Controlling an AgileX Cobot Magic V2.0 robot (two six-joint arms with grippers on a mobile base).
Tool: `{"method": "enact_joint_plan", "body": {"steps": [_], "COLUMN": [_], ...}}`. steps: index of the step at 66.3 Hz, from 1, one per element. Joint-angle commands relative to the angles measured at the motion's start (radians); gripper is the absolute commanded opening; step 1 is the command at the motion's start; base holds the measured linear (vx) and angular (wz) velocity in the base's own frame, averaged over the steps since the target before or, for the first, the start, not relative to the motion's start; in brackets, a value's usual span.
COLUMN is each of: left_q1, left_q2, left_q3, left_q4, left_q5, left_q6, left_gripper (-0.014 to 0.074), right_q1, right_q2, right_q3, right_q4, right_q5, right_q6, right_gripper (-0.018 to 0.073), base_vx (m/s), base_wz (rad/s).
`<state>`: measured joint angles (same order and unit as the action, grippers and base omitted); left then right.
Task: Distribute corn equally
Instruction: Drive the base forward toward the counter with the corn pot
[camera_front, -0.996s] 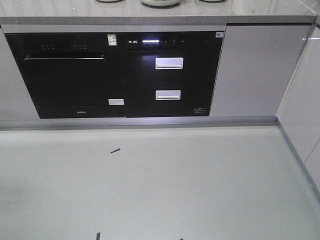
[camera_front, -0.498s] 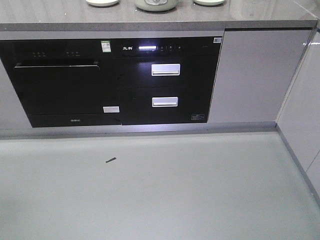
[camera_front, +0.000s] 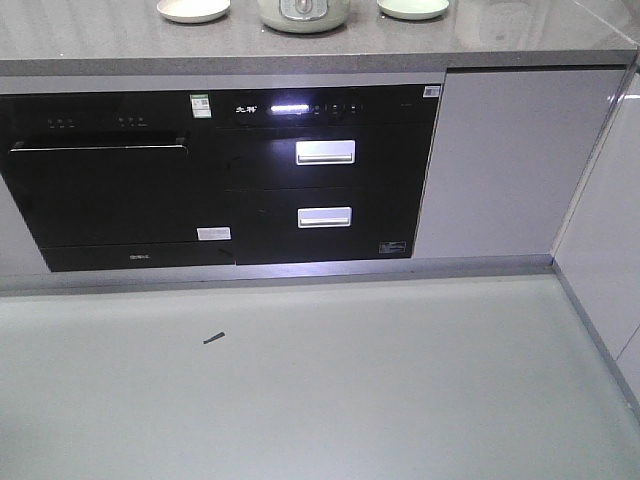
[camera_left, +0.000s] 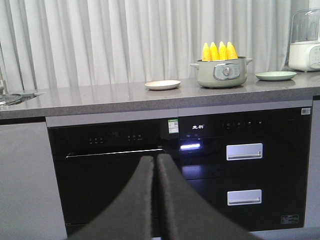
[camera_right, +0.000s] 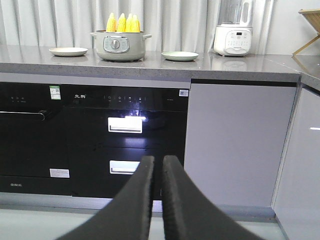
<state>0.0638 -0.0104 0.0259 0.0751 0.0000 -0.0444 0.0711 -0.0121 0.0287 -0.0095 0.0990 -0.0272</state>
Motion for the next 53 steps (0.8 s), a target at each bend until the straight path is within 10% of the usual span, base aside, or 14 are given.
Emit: {"method": "enact_joint_plan", "body": {"steps": [1, 53], "left_q1": [-0.002, -0.002], "left_q2": [-0.017, -0.017], "left_q3": [0.014, 0.014], "left_q4": [-0.01, -0.01], "left_q5": [-0.069, -0.069], "left_q6": [0.0, 0.0], "left_gripper": [-0.0006, -0.0006], "right_q1": [-0.006, -0.006], "right_q2": [-0.001, -0.001], "right_q3": [0.007, 0.007], "right_q4": [-0.006, -0.006], "right_q5": [-0.078, -0.078], "right_q6": [-0.004, -0.004], "right_gripper": [0.0036, 0.0036], "base_vx": [0.14, 0.12], "base_wz": [-0.02, 0.0]}}
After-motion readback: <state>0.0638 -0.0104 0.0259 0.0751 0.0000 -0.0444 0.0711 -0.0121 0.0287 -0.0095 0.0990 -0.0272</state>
